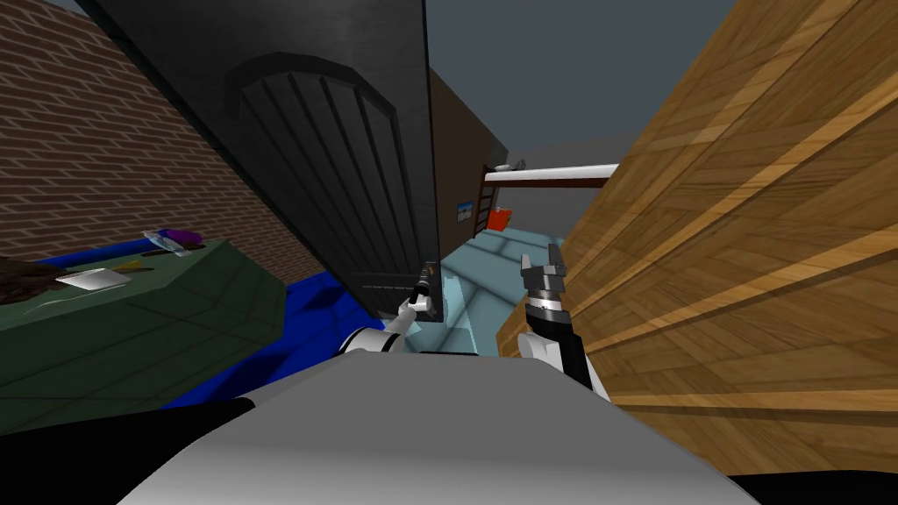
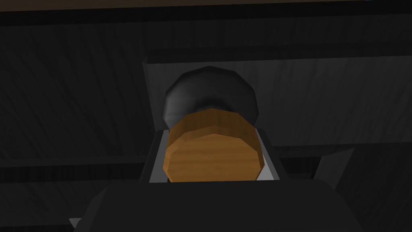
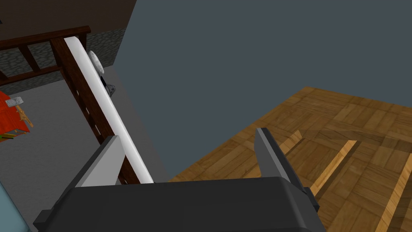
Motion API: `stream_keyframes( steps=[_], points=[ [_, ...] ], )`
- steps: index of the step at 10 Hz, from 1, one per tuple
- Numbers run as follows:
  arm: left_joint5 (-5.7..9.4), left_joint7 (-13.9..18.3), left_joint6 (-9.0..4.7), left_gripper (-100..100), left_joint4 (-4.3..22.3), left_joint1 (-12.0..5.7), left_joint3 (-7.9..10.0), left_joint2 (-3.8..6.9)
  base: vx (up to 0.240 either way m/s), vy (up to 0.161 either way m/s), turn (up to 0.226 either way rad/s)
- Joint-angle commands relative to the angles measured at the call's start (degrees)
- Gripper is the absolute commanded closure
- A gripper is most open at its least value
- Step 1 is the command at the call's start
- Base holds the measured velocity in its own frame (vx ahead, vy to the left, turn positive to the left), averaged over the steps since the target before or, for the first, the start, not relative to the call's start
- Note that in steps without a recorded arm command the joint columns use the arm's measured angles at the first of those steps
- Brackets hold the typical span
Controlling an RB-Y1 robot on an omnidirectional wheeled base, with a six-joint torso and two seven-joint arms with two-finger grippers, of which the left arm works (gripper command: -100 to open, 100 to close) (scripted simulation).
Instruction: Push the door open
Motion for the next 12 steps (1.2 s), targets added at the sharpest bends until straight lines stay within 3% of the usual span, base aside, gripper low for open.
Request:
stream_keyframes(
  steps=[1, 4, 8, 9, 12],
  points=[
    [1.84, -1.2, -0.49, 100, -0.1, -0.19, -0.52, 0.91, 0.05, 0.018, -0.031],
    [5.84, -4.0, -1.37, 100, -0.1, -0.27, -1.7, 1.91, 0.066, 0.01, -0.02],
    [12.5, -8.9, -2.95, 100, -0.1, -0.4, -3.81, 2.95, 0.091, 0.004, 0.009],
    [13.15, -9.4, -3.29, -100, 0.8, -0.71, -3.0, 3.52, -0.029, 0.037, -0.153],
    [16.76, -12.6, -4.57, -100, 2.0, -1.65, -1.78, 4.16, -0.2, 0.059, -0.17]
  ],
)
